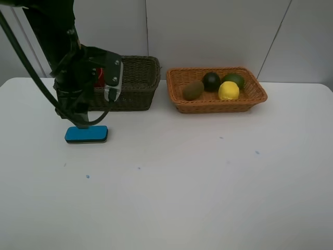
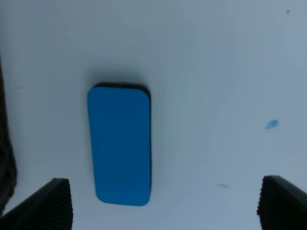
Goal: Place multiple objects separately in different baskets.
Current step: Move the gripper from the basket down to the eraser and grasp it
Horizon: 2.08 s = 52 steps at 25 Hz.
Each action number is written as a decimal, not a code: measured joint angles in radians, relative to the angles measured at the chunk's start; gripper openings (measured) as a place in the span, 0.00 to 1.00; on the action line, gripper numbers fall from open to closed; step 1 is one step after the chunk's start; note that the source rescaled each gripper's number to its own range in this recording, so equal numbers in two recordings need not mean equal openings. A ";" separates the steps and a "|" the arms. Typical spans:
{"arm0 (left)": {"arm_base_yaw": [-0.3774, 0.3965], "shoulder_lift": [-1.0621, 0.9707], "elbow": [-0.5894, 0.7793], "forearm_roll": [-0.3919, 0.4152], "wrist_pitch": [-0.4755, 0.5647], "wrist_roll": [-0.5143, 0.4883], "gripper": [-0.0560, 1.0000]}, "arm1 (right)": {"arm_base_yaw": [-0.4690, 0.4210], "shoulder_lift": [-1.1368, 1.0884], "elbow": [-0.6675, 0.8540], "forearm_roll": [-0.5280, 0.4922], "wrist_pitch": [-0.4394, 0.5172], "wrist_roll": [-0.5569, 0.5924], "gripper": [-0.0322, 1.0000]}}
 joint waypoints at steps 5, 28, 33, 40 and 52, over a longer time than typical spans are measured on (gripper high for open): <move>0.018 0.047 0.006 0.003 -0.087 0.061 1.00 | 0.000 0.000 0.000 0.000 0.000 0.000 1.00; 0.095 0.250 0.004 -0.090 -0.171 0.112 1.00 | 0.000 0.000 0.000 0.000 0.000 0.000 1.00; 0.125 0.275 -0.017 -0.101 -0.171 0.116 1.00 | 0.000 0.000 0.000 0.000 0.000 0.000 1.00; 0.138 0.313 -0.068 -0.101 -0.162 0.127 1.00 | 0.000 0.000 0.000 0.000 0.000 0.000 1.00; 0.138 0.352 -0.109 -0.097 -0.140 0.132 1.00 | 0.000 0.000 0.000 0.000 0.000 0.000 1.00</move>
